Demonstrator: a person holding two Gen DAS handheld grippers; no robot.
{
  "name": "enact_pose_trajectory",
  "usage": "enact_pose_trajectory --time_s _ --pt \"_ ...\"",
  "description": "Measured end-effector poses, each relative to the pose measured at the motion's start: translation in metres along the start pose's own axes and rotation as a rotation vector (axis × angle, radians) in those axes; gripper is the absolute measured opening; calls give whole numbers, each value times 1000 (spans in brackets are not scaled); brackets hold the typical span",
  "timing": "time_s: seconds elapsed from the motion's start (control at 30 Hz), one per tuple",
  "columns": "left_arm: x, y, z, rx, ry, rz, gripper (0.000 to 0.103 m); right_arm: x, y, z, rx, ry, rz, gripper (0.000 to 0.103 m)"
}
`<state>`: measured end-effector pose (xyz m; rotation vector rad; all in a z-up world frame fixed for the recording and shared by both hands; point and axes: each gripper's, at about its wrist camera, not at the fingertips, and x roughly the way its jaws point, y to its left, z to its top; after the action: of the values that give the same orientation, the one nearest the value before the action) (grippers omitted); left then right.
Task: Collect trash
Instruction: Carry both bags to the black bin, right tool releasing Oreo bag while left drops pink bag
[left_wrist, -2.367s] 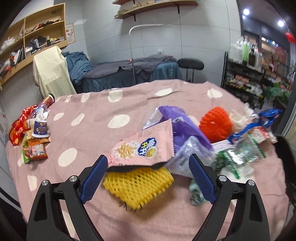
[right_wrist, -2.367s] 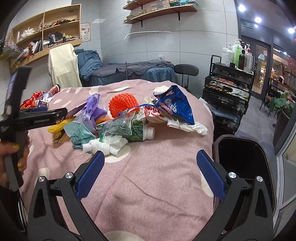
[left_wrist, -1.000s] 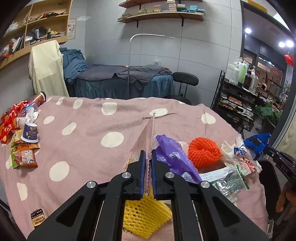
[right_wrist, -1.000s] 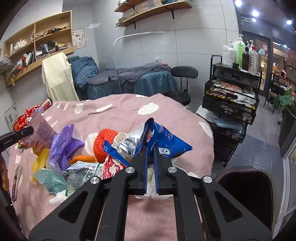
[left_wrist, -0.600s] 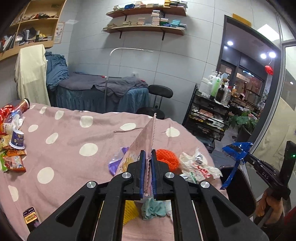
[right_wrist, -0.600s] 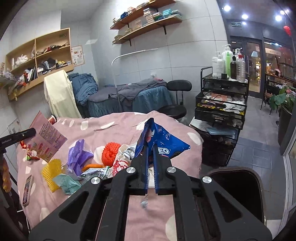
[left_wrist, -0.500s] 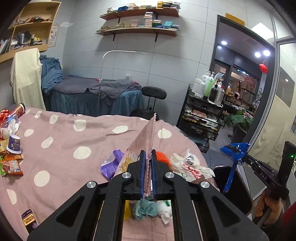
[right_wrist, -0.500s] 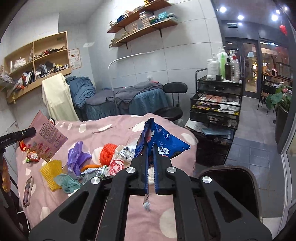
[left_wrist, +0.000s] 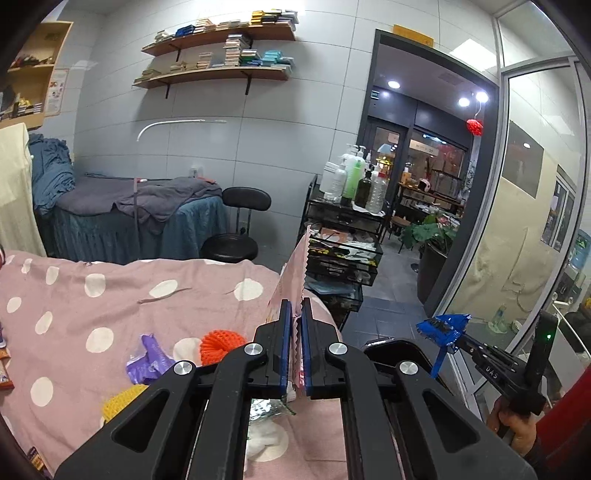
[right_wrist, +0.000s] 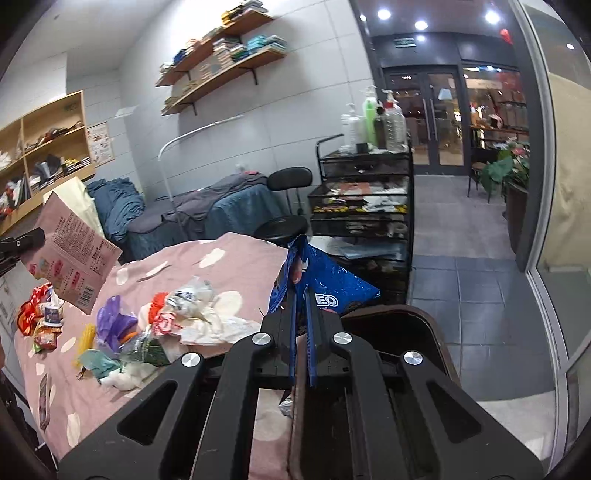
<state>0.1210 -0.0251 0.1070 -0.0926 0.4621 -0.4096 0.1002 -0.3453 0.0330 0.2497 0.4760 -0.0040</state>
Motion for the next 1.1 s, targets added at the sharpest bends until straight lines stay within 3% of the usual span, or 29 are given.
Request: enact_pose_trajectory --time_s 0.23,0.27,0.33,0.37,0.4,0.6,0.83,1.1 --pt "32 -38 -12 26 74 -104 6 23 -35 -23 72 97 -58 6" --pt "38 -46 -15 31 89 -124 6 30 -41 -30 87 124 -78 11" --pt "47 -56 -20 38 112 -157 6 39 -49 -41 114 150 -107 39" --pt "51 -63 -23 44 127 -177 6 41 -55 -48 137 156 -127 74" --pt "56 -70 -26 49 141 -192 6 40 -60 -54 156 148 -151 87" --pt "84 -105 -45 61 244 -295 6 29 -87 -74 225 148 -216 87" --pt "121 -149 -72 63 361 -386 6 7 -111 -74 253 100 -301 87" --pt "154 -186 -103 121 461 -398 6 -11 -131 -62 253 44 -387 87"
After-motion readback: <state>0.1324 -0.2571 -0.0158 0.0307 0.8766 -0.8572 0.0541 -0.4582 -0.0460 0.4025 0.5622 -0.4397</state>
